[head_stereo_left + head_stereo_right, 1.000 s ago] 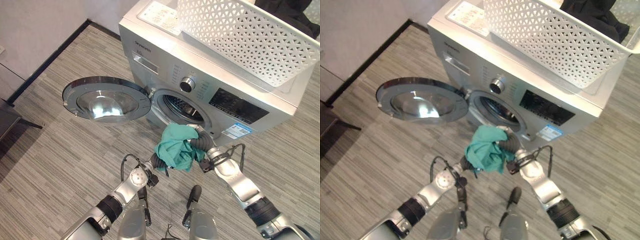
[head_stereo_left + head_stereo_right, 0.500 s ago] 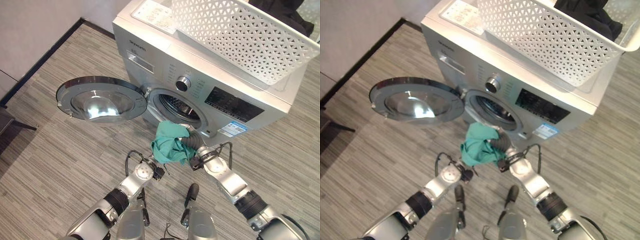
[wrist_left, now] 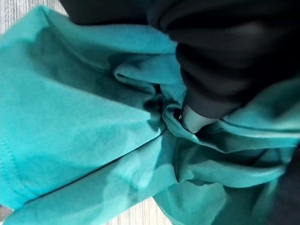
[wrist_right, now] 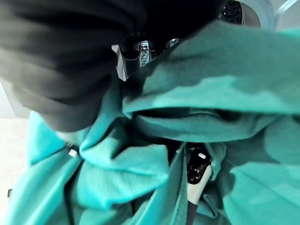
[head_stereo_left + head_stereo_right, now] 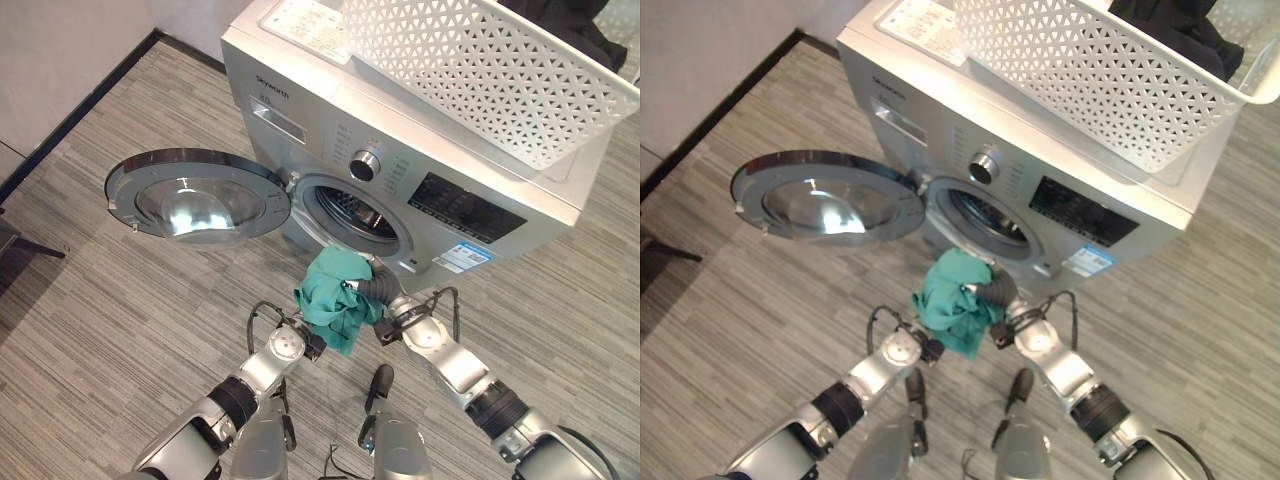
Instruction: Grab the laundry basket,head to the washer,open it,put in the laundry and shut it.
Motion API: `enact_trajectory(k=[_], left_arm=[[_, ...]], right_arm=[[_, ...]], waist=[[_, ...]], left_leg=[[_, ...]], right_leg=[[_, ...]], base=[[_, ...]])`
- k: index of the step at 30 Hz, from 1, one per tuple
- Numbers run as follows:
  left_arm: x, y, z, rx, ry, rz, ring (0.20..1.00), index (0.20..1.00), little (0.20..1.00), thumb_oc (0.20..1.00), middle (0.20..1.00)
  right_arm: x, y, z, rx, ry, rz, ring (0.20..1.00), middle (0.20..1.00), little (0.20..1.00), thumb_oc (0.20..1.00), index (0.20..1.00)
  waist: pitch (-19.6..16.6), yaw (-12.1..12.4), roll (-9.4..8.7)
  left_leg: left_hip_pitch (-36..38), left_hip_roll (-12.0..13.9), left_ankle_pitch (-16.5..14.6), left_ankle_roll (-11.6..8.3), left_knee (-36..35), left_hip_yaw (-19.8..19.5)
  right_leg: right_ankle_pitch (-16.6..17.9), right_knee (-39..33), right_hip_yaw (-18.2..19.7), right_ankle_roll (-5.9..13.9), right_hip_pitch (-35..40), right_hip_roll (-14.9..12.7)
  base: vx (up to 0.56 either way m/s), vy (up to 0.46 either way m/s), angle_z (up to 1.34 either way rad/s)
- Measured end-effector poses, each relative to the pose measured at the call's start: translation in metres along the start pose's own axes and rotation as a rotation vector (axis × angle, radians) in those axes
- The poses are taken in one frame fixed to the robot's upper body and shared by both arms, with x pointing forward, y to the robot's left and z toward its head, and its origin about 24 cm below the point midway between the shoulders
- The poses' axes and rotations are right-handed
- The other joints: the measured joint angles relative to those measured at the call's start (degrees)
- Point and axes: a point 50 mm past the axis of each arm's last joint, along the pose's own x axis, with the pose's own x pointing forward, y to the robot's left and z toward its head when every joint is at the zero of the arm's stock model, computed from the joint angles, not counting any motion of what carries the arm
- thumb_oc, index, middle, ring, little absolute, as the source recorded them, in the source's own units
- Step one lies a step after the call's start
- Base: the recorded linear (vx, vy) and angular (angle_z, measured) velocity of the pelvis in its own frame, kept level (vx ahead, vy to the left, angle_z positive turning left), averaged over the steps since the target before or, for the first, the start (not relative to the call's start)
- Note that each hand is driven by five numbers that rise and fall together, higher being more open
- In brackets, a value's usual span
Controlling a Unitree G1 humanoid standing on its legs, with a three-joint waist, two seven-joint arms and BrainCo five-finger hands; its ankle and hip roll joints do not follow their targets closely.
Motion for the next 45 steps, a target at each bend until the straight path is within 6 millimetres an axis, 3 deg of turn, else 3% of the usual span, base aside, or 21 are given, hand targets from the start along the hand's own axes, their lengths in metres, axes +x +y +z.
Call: enact_trajectory(k=[6, 8, 10, 11, 14, 15, 17, 21, 27, 28, 30, 34, 38, 43, 45], left_arm=[[0.0, -0.004, 0.0, 0.008, 0.001, 0.0, 0.2, 0.2, 0.2, 0.2, 0.2], [0.002, -0.009, 0.001, 0.004, -0.005, -0.008, 0.2, 0.2, 0.2, 0.2, 0.2], [0.002, -0.011, 0.001, -0.007, -0.006, -0.01, 0.2, 0.2, 0.2, 0.2, 0.2], [0.002, -0.002, -0.007, -0.025, 0.03, -0.011, 0.2, 0.2, 0.2, 0.2, 0.2], [-0.002, 0.017, -0.015, -0.021, 0.051, 0.021, 0.2, 0.2, 0.2, 0.2, 0.2], [-0.004, 0.023, -0.019, -0.021, 0.062, 0.037, 0.2, 0.2, 0.2, 0.2, 0.2], [-0.017, 0.052, -0.035, -0.036, 0.106, 0.114, 0.2, 0.2, 0.2, 0.2, 0.2], [-0.039, 0.067, -0.064, -0.037, 0.2, 0.158, 0.2, 0.2, 0.2, 0.2, 0.2], [-0.044, 0.059, -0.069, -0.033, 0.207, 0.105, 0.2, 0.2, 0.2, 0.2, 0.2], [-0.044, 0.057, -0.07, -0.032, 0.212, 0.098, 0.2, 0.2, 0.2, 0.2, 0.2], [-0.042, 0.05, -0.071, -0.062, 0.215, 0.091, 0.2, 0.2, 0.2, 0.2, 0.2], [-0.031, 0.04, -0.067, -0.172, 0.218, 0.098, 0.2, 0.2, 0.2, 0.2, 0.2], [-0.002, 0.036, -0.041, -0.211, 0.176, 0.126, 0.2, 0.2, 0.2, 0.2, 0.2], [0.029, 0.069, 0.016, -0.175, 0.023, 0.239, 0.2, 0.2, 0.2, 0.2, 0.2], [0.039, 0.089, 0.051, -0.146, -0.068, 0.288, 0.2, 0.2, 0.2, 0.2, 0.2]], right_arm=[[-0.004, -0.002, -0.003, 0.056, -0.003, -0.01, 1.0, 1.0, 1.0, 1.0, 1.0], [-0.007, -0.005, -0.008, 0.179, 0.0, -0.025, 1.0, 1.0, 1.0, 1.0, 1.0], [-0.016, -0.008, -0.019, 0.437, 0.008, -0.056, 1.0, 1.0, 1.0, 1.0, 1.0], [-0.026, -0.004, -0.037, 0.672, 0.041, -0.06, 1.0, 1.0, 1.0, 1.0, 1.0], [-0.042, -0.003, -0.054, 0.82, 0.073, -0.065, 1.0, 1.0, 1.0, 1.0, 1.0], [-0.049, -0.003, -0.061, 0.836, 0.09, -0.064, 1.0, 1.0, 1.0, 1.0, 1.0], [-0.089, -0.021, -0.084, 0.831, 0.154, -0.088, 1.0, 1.0, 1.0, 1.0, 1.0], [-0.125, -0.047, -0.107, 0.821, 0.214, -0.196, 1.0, 1.0, 1.0, 1.0, 1.0], [-0.139, -0.047, -0.131, 0.826, 0.322, -0.203, 1.0, 1.0, 1.0, 1.0, 1.0], [-0.154, -0.049, -0.157, 0.823, 0.426, -0.296, 1.0, 1.0, 1.0, 1.0, 1.0], [-0.183, -0.048, -0.189, 0.8, 0.622, -0.43, 1.0, 1.0, 1.0, 1.0, 1.0], [-0.2, -0.043, -0.215, 0.74, 0.851, -0.595, 1.0, 1.0, 1.0, 1.0, 1.0], [-0.187, -0.028, -0.221, 0.633, 0.974, -0.552, 1.0, 1.0, 1.0, 1.0, 1.0], [-0.134, -0.016, -0.199, 0.544, 0.839, -0.429, 1.0, 1.0, 1.0, 1.0, 1.0], [-0.114, -0.014, -0.186, 0.487, 0.765, -0.382, 1.0, 1.0, 1.0, 1.0, 1.0]], waist=[[0.18, -0.1, -0.6], [0.18, -0.16, -0.61], [0.18, -0.17, -0.62], [0.17, -0.32, -0.65], [0.17, -0.62, -0.65], [0.17, -0.61, -0.65], [0.18, -0.67, -0.77], [0.16, -1.65, -1.3], [0.1, -1.84, -1.83], [0.05, -1.95, -2.36], [0.07, -2.72, -2.76], [0.03, -3.46, -2.85], [0.11, -3.51, -2.75], [4.19, -4.92, -2.34], [5.67, -5.24, -2.35]], left_leg=[[-0.1, 0.03, 0.0, -0.01, -0.05, 0.0], [-0.26, 0.03, 0.0, -0.01, -0.06, -0.06], [-0.49, 0.01, 0.0, -0.01, -0.06, -0.26], [-0.47, 0.01, 0.0, -0.01, -0.11, -0.22], [-0.53, 0.08, 0.0, -0.02, -0.18, -0.16], [-0.56, 0.11, 0.01, -0.04, -0.2, -0.17], [-0.68, 0.14, 0.04, -0.08, -0.48, -0.27], [-0.4, 0.13, 0.2, -0.11, -1.06, -0.15], [-0.27, 0.23, 0.2, -0.11, -1.12, 0.11], [-0.14, 0.25, 0.2, -0.12, -1.26, 0.31], [0.12, 0.13, 0.52, -0.15, -1.98, 0.43], [-0.02, 0.06, 0.52, -0.14, -1.99, 0.66], [-2.31, 0.27, 0.9, -0.1, -1.81, 1.01], [-5.44, 0.62, 1.69, 0.03, -1.82, 2.1], [-9.42, 0.88, 1.83, -0.02, -0.44, 2.19]], right_leg=[[0.0, 0.0, -0.04, 0.0, -0.13, 0.01], [-0.01, 0.0, -0.15, 0.0, -0.21, -0.05], [-0.12, 0.0, -0.35, -0.01, -0.29, 0.01], [-0.14, 0.0, -0.34, -0.01, -0.31, 0.01], [-0.15, 0.0, -0.34, -0.01, -0.44, 0.08], [-0.15, 0.0, -0.34, -0.01, -0.47, 0.08], [-0.28, -0.01, -0.53, 0.17, -0.57, -0.11], [-0.32, -0.01, -0.51, 0.22, -0.61, -0.09], [-0.32, -0.01, -0.19, 0.23, -0.72, 0.0], [-0.35, -0.01, 0.07, 0.26, -0.83, 0.06], [-0.35, -0.01, 0.39, 0.26, -1.16, 0.05], [-0.31, -0.01, 0.73, 0.32, -1.55, -0.01], [-0.13, 0.03, 1.26, 0.23, -4.05, 0.14], [0.97, 0.47, 2.43, -0.26, -8.12, 0.48], [1.08, 1.64, 2.79, -0.42, -12.18, 0.58]], base=[[0.0, 0.0, 0.0], [0.03, -0.007, 0.02], [0.08, 0.007, 0.03], [0.0, 0.0, 0.0], [0.0, 0.0, 0.0], [0.03, -0.012, 0.03], [0.03, -0.011, 0.04], [0.0, 0.0, 0.0], [0.0, -0.001, -0.01], [0.0, -0.01, -0.1], [-0.01, -0.009, -0.07], [-0.05, -0.013, -0.04], [-0.07, -0.017, -0.05], [-0.09, -0.015, -0.1], [-0.15, -0.034, -0.05]])
